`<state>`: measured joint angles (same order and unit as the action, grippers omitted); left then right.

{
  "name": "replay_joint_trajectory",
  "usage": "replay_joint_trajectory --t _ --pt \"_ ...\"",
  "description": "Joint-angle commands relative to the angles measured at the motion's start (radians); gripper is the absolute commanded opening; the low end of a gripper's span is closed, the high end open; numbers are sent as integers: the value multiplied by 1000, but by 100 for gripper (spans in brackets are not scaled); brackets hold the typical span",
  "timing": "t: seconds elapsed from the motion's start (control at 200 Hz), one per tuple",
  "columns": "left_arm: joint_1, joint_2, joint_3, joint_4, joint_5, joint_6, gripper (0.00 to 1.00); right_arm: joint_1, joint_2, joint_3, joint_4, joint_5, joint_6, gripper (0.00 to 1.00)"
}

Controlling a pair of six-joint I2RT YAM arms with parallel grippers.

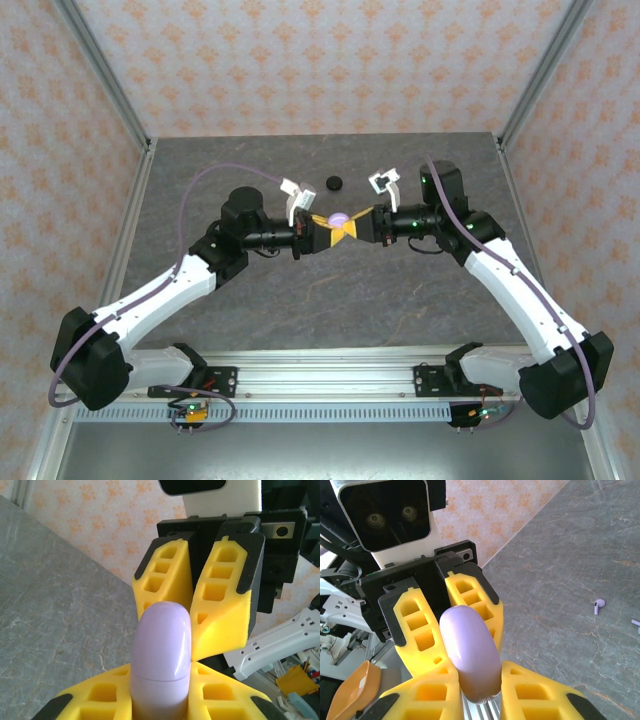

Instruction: Insert the wireless bluetooth earbuds into the charging case

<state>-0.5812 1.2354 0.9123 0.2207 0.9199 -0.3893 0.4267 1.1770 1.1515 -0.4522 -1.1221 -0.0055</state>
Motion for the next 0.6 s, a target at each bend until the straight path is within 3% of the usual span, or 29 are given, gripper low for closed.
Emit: replay_joint_trajectory --t 0.0,0.205,0.405,0.596 --pt "-8 12 59 -38 -27 67 19 18 -11 36 -77 -4 -44 25" --pt "-14 20 38 -50 -80 141 23 19 -60 40 -94 157 -22 47" --pt "-23 10 -94 204 -114 211 21 18 -83 48 -137 218 -24 51" --pt "-41 11 -115 250 -142 280 20 20 -88 54 -153 207 -30 53"
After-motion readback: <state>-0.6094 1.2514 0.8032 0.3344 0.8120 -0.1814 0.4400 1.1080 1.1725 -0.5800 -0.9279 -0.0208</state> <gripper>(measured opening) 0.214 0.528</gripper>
